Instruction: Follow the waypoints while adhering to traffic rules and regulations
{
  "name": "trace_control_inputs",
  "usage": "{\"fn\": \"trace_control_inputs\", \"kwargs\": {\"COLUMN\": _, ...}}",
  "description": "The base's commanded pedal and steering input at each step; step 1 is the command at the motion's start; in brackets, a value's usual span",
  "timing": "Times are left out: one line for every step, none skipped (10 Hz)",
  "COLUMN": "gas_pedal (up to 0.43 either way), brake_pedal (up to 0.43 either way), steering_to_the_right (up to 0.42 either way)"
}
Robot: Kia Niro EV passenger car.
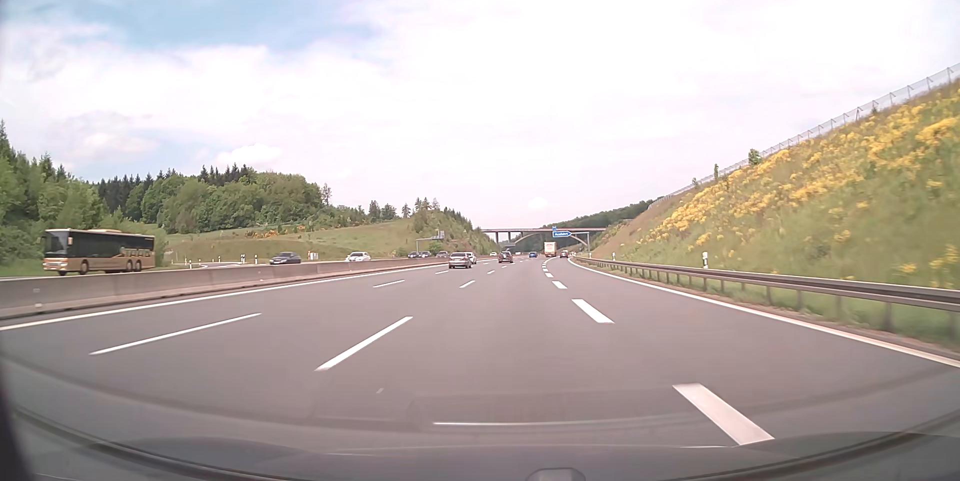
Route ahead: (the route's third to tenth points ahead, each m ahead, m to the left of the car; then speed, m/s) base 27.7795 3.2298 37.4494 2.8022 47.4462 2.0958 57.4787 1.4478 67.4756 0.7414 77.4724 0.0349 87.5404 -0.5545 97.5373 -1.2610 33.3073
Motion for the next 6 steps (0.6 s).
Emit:
{"fn": "trace_control_inputs", "kwargs": {"gas_pedal": 0.157, "brake_pedal": 0.000, "steering_to_the_right": 0.005}}
{"fn": "trace_control_inputs", "kwargs": {"gas_pedal": 0.157, "brake_pedal": 0.000, "steering_to_the_right": 0.005}}
{"fn": "trace_control_inputs", "kwargs": {"gas_pedal": 0.157, "brake_pedal": 0.000, "steering_to_the_right": 0.005}}
{"fn": "trace_control_inputs", "kwargs": {"gas_pedal": 0.157, "brake_pedal": 0.000, "steering_to_the_right": 0.005}}
{"fn": "trace_control_inputs", "kwargs": {"gas_pedal": 0.157, "brake_pedal": 0.000, "steering_to_the_right": 0.005}}
{"fn": "trace_control_inputs", "kwargs": {"gas_pedal": 0.157, "brake_pedal": 0.000, "steering_to_the_right": 0.005}}
